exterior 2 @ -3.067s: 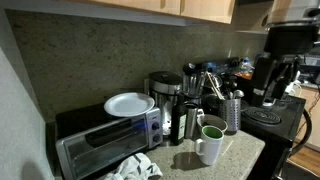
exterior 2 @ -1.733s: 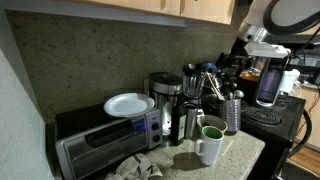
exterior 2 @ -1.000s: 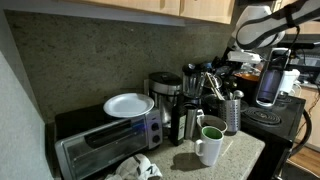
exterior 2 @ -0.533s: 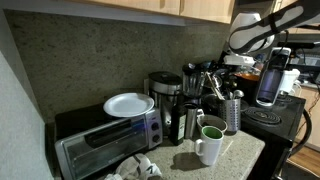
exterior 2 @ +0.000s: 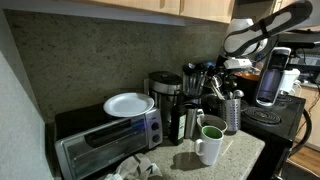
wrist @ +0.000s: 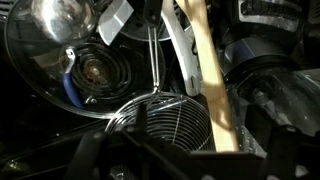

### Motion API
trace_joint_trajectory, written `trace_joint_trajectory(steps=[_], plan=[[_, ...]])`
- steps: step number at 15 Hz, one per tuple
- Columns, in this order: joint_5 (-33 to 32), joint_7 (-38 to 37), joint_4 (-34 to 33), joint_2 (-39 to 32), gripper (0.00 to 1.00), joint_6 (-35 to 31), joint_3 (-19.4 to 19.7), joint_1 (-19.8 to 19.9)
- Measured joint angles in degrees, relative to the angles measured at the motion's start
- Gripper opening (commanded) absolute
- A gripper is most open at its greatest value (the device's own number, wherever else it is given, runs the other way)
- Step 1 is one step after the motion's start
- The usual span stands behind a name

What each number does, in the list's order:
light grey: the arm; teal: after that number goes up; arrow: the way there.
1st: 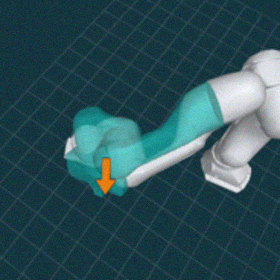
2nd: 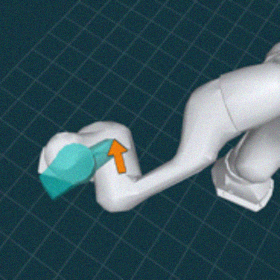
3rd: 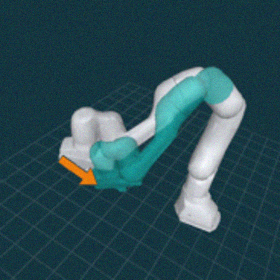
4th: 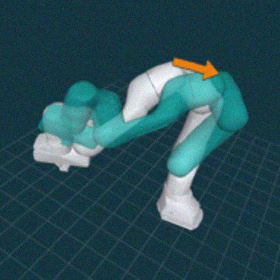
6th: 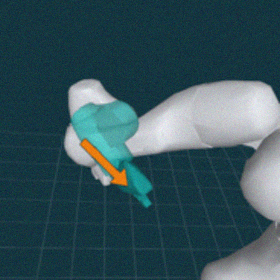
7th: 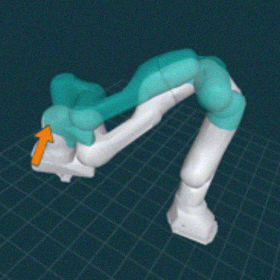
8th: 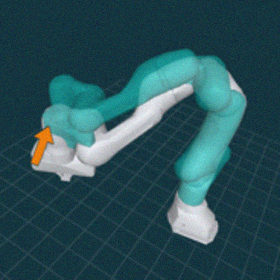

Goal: Use the wooden cooking stick to stir in the bowl

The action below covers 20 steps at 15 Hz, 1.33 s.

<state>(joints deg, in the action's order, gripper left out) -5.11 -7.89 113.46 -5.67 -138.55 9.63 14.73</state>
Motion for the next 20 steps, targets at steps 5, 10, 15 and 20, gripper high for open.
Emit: trace_joint_trajectory(steps=[5,10,15,20], plan=[[0.0,4.6,-0.6,-0.8,0.49,0.0,0.0,-0.2],[0.0,5.5,-1.0,-0.9,0.11,-0.2,0.1,-0.2],[0.2,5.5,-1.1,-0.9,0.08,-0.7,0.1,-0.6],[0.5,5.6,-1.1,-0.8,0.08,-0.8,0.1,-1.2]])
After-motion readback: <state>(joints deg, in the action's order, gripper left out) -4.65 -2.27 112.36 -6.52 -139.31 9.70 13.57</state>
